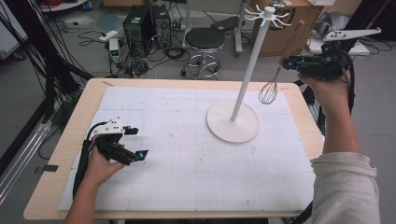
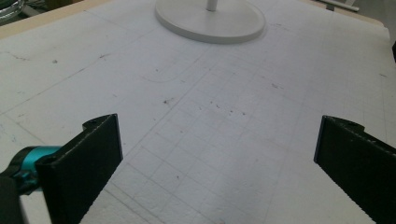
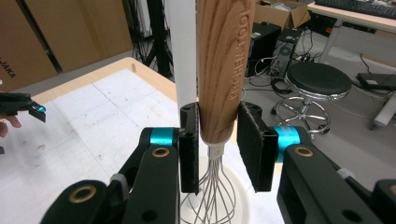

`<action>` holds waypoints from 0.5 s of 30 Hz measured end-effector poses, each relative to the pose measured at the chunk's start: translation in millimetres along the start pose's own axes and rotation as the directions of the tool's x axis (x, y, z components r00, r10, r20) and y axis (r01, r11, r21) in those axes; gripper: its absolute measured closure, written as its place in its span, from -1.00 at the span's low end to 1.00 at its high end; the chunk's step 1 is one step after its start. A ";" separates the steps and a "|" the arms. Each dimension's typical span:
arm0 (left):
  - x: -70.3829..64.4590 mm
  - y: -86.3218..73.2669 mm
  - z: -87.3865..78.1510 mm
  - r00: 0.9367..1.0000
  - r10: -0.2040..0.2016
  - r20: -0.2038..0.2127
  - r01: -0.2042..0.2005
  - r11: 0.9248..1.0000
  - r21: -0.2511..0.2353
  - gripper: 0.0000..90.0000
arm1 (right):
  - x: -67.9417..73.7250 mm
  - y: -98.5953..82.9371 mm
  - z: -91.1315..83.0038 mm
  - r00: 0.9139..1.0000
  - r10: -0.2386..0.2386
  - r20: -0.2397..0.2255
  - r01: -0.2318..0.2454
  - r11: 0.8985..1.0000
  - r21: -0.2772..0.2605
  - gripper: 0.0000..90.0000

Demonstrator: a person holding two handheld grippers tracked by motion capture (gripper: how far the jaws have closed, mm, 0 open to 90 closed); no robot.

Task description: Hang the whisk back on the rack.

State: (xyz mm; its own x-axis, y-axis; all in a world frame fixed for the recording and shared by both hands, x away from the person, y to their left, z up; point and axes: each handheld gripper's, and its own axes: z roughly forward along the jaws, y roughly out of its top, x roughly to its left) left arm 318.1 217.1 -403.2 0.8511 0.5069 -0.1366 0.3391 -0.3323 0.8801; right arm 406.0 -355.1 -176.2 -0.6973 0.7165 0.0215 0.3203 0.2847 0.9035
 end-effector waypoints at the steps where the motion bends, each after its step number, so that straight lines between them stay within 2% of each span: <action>1: 0.0 0.0 0.0 1.000 -0.001 0.000 0.001 1.000 -0.001 -0.96 | -0.1 0.9 0.4 1.000 -0.003 -0.001 0.003 1.000 0.004 0.57; 15: 0.3 0.2 -1.8 1.000 -0.002 0.002 0.002 1.000 -0.014 -0.96 | 4.4 10.8 10.5 1.000 -0.018 0.017 0.017 0.999 0.039 0.56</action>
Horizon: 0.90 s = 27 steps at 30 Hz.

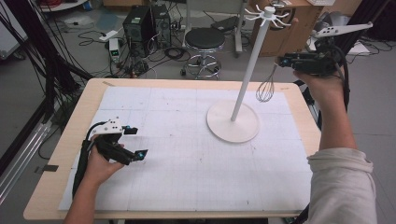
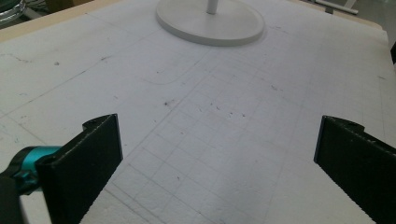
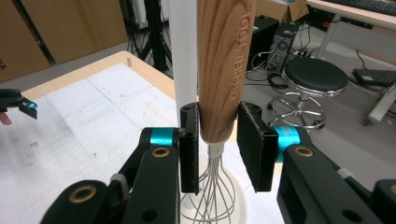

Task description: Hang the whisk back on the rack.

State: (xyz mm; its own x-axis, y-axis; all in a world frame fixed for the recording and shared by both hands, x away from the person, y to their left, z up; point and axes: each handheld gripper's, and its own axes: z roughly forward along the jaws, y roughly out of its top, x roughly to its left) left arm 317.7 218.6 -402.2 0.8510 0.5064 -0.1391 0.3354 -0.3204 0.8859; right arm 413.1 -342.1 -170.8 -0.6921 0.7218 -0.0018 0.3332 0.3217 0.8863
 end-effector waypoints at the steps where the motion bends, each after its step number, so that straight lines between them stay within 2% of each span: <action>1: 0.0 0.0 -0.2 1.000 0.001 0.001 -0.001 1.000 0.000 -0.96 | 0.3 0.6 -0.1 1.000 0.005 0.000 -0.005 1.000 0.004 0.56; 12: 0.3 0.4 -1.6 1.000 0.000 0.000 0.000 1.000 -0.007 -0.96 | 0.5 3.8 2.5 1.000 0.012 0.012 -0.012 1.000 0.015 0.56; 20: -0.4 0.8 -1.7 1.000 -0.001 0.001 0.001 1.000 -0.011 -0.96 | 4.5 5.0 4.0 1.000 -0.006 0.020 0.006 1.000 0.026 0.56; 21: -0.2 1.0 -1.8 1.000 0.001 0.003 -0.001 1.000 -0.011 -0.96 | 4.5 5.2 4.0 1.000 0.005 0.021 -0.006 0.999 0.031 0.56; 24: -0.2 1.2 -2.4 1.000 0.004 0.004 -0.004 1.000 -0.010 -0.96 | 2.8 6.3 4.5 1.000 -0.001 0.026 0.000 1.000 0.030 0.56; 25: -0.3 1.1 -2.4 1.000 0.000 0.003 0.000 1.000 -0.012 -0.96 | 3.2 6.9 4.4 1.000 0.012 0.026 -0.013 0.999 0.036 0.56; 27: -0.3 1.0 -2.3 1.000 0.000 0.001 0.000 1.000 -0.011 -0.96 | 2.5 8.5 5.0 0.999 0.003 0.035 -0.005 0.999 0.038 0.56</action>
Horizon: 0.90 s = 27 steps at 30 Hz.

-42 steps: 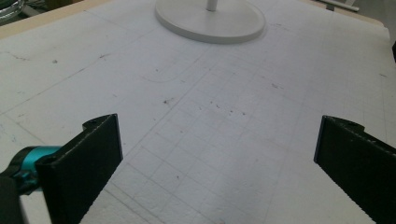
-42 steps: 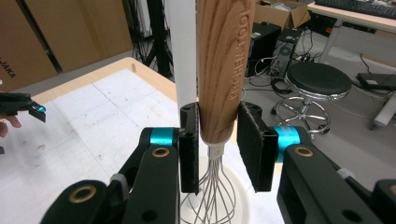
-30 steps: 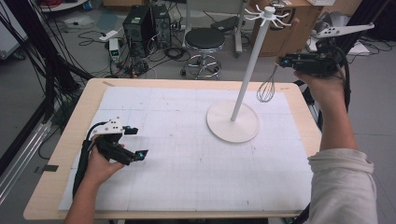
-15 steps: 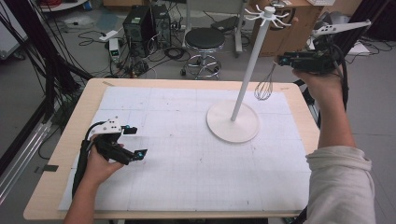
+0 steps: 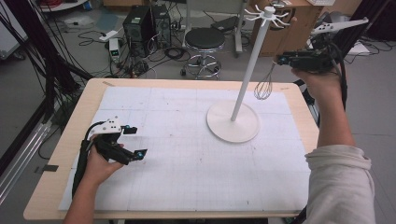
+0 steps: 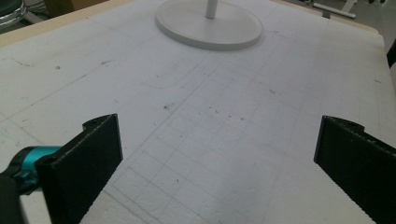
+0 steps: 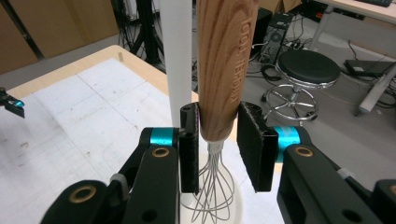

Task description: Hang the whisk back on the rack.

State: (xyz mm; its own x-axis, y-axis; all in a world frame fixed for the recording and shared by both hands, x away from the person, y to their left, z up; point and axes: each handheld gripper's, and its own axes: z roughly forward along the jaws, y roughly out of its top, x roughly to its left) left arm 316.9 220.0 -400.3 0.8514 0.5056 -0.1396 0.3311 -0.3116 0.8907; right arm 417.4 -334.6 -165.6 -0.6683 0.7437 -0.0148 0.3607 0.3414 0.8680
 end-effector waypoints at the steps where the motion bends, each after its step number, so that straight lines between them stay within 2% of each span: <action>1: 0.2 0.0 0.0 1.000 0.001 0.002 -0.001 1.000 0.000 -0.96 | -0.4 0.9 0.3 1.000 0.007 0.001 -0.007 1.000 0.001 0.56; 15: 1.7 -0.7 -2.1 1.000 -0.004 -0.005 0.004 1.000 -0.004 -0.96 | -9.1 4.7 8.4 0.999 0.031 0.019 -0.032 0.999 0.036 0.56; 27: 2.2 -0.4 -3.1 1.000 -0.001 -0.002 0.001 1.000 -0.007 -0.96 | -4.1 13.2 13.9 1.000 0.004 0.020 -0.005 0.998 0.058 0.56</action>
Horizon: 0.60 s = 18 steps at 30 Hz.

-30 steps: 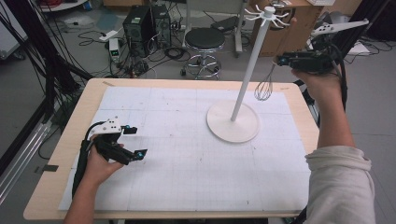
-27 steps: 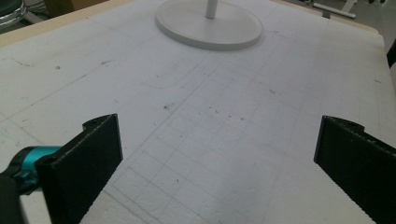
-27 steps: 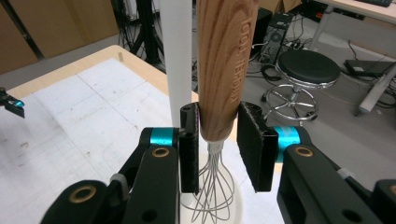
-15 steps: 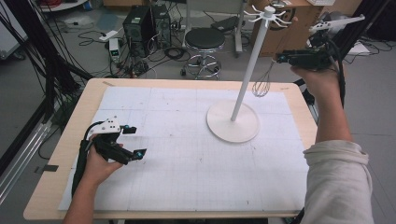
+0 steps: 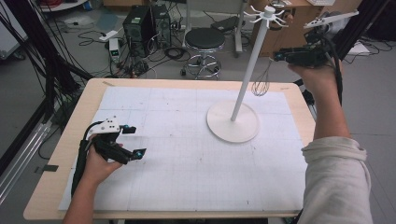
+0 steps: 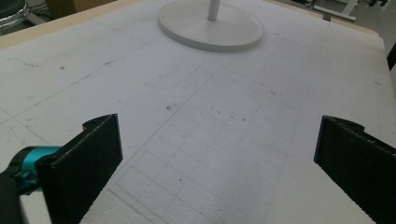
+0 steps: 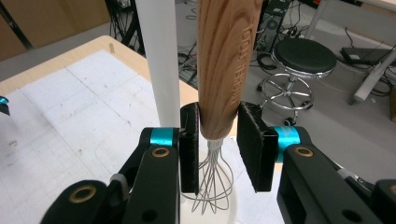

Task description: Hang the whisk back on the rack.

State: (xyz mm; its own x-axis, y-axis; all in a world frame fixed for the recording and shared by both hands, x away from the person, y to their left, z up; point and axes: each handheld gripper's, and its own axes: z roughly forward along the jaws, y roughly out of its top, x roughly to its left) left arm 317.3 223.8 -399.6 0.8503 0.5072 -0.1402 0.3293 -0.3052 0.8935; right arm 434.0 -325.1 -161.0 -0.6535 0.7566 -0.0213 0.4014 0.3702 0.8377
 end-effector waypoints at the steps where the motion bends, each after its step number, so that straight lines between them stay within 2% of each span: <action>1: -0.1 0.1 -0.1 1.000 0.001 0.001 -0.001 1.000 -0.002 -0.96 | 0.4 0.0 1.2 1.000 -0.001 0.002 0.001 1.000 0.004 0.56; 6: -0.5 0.3 -0.3 1.000 0.001 -0.001 -0.001 1.000 -0.003 -0.96 | 3.3 -0.8 6.6 1.000 -0.002 -0.002 0.002 1.000 0.019 0.56; 10: -0.8 0.3 0.1 1.000 0.001 0.001 -0.001 1.000 -0.003 -0.96 | 4.4 -4.3 6.4 1.000 0.004 -0.020 -0.004 1.000 0.000 0.53; 14: -0.7 0.4 -0.1 1.000 0.002 0.000 -0.002 1.000 -0.004 -0.96 | 7.5 -9.1 2.1 1.000 -0.002 -0.026 0.002 1.000 -0.003 0.20; 18: -1.3 0.9 -0.3 1.000 0.005 0.000 -0.005 1.000 -0.002 -0.96 | 11.2 -15.3 -5.1 0.999 -0.011 -0.034 0.010 1.000 -0.021 0.01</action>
State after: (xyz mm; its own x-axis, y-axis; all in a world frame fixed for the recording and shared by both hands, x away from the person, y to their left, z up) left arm 316.4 223.1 -398.5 0.8520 0.5055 -0.1363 0.3245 -0.3056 0.8951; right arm 417.2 -325.0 -171.3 -0.6793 0.7338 -0.0121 0.3807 0.3665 0.8490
